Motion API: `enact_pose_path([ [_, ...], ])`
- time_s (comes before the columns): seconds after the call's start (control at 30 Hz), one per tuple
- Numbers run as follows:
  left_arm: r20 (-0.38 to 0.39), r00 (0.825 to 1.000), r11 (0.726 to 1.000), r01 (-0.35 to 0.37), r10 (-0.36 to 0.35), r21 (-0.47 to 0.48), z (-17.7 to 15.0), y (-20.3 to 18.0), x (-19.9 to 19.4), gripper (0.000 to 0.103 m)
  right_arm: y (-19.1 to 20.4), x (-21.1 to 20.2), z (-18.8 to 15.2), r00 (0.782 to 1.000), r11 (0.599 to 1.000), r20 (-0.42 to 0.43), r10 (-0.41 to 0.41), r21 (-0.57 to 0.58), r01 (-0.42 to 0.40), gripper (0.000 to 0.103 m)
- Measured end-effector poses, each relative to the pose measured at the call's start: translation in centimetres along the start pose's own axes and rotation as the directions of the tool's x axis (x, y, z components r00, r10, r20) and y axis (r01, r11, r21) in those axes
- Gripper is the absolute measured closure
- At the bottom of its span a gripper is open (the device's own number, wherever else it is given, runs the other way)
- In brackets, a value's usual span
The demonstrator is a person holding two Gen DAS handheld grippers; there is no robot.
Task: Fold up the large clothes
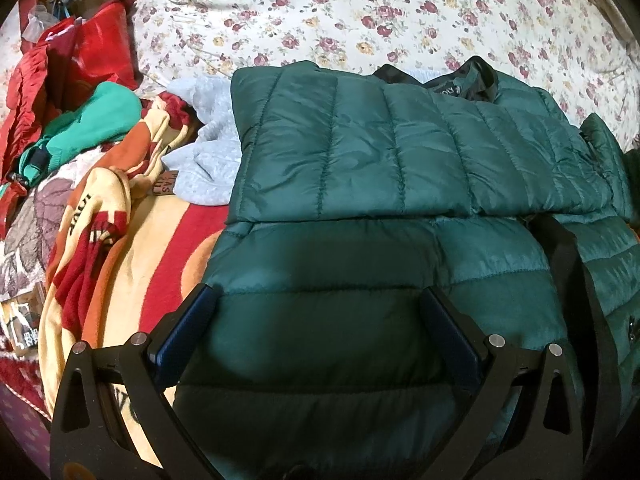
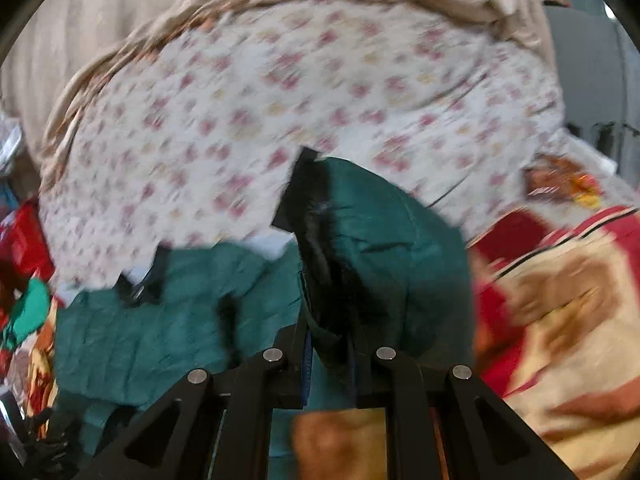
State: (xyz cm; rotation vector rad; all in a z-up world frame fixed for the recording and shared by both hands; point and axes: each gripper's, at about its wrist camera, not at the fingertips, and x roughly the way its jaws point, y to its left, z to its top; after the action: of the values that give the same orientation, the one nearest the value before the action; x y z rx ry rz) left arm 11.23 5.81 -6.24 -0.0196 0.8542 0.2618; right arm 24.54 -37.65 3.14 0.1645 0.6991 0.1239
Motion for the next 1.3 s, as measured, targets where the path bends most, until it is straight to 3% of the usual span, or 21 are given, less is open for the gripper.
enact_pose_path([
  [0.17, 0.020, 1.000, 1.000, -0.005, 0.006, -0.009, 0.1, 0.2, -0.5, 0.001, 6.5, 3.6, -3.3, 0.996, 0.995, -0.086, -0.001, -0.101, -0.007, 0.090],
  [0.3, 0.039, 0.999, 0.999, -0.001, 0.002, -0.034, 0.4, 0.6, -0.8, 0.001, 11.3, 3.7, -4.4, 1.000, 0.976, -0.021, -0.015, -0.216, 0.010, 0.090],
  [0.4, 0.040, 0.999, 0.997, 0.011, -0.008, -0.073, 0.6, 1.3, -0.9, 0.001, 14.7, 3.8, -4.8, 1.000, 0.973, 0.006, 0.016, -0.230, -0.014, 0.090],
  [0.6, 0.018, 1.000, 0.992, 0.021, -0.019, -0.123, 0.6, 2.3, -0.6, 0.001, 21.2, 7.0, -6.1, 0.993, 0.949, -0.089, 0.080, -0.297, -0.103, 0.090],
  [0.7, 0.015, 1.000, 0.993, 0.019, -0.018, -0.115, 0.6, 2.1, -0.5, 0.001, 23.2, 8.9, -7.2, 0.986, 0.925, -0.148, 0.071, -0.360, -0.120, 0.090],
  [0.8, 0.010, 1.000, 0.995, 0.015, -0.014, -0.098, 0.6, 1.8, -0.4, 0.001, 23.2, 9.0, -8.0, 0.983, 0.907, -0.173, 0.059, -0.402, -0.125, 0.086],
  [0.87, 0.005, 1.000, 0.996, 0.015, -0.014, -0.090, 0.5, 1.6, -0.3, 0.001, 22.6, 7.7, -8.1, 0.983, 0.899, -0.166, 0.073, -0.416, -0.137, 0.062],
  [0.93, 0.008, 1.000, 0.997, 0.012, -0.012, -0.075, 0.4, 1.3, -0.4, 0.001, 21.5, 5.5, -8.2, 0.987, 0.887, -0.142, 0.072, -0.443, -0.128, 0.026],
  [0.97, 0.011, 1.000, 0.998, 0.013, -0.012, -0.068, 0.4, 1.2, -0.5, 0.001, 21.0, 4.4, -8.3, 0.990, 0.883, -0.123, 0.069, -0.454, -0.118, 0.022],
  [1.03, 0.028, 1.000, 0.999, 0.016, -0.015, -0.042, 0.3, 0.7, -0.9, 0.001, 19.1, 2.3, -8.4, 0.992, 0.880, -0.108, 0.060, -0.464, -0.104, 0.018],
  [1.17, 0.107, 0.994, 0.999, 0.035, -0.035, 0.007, 0.9, -0.8, -3.0, 0.001, 13.5, 1.0, -9.9, 0.979, 0.917, -0.202, -0.018, -0.394, -0.065, 0.017],
  [1.3, 0.111, 0.983, 0.989, 0.142, -0.146, 0.044, 3.5, -4.0, -4.6, 0.001, 8.4, 2.7, -11.5, 0.936, 0.972, -0.343, -0.082, -0.235, 0.000, 0.016],
])
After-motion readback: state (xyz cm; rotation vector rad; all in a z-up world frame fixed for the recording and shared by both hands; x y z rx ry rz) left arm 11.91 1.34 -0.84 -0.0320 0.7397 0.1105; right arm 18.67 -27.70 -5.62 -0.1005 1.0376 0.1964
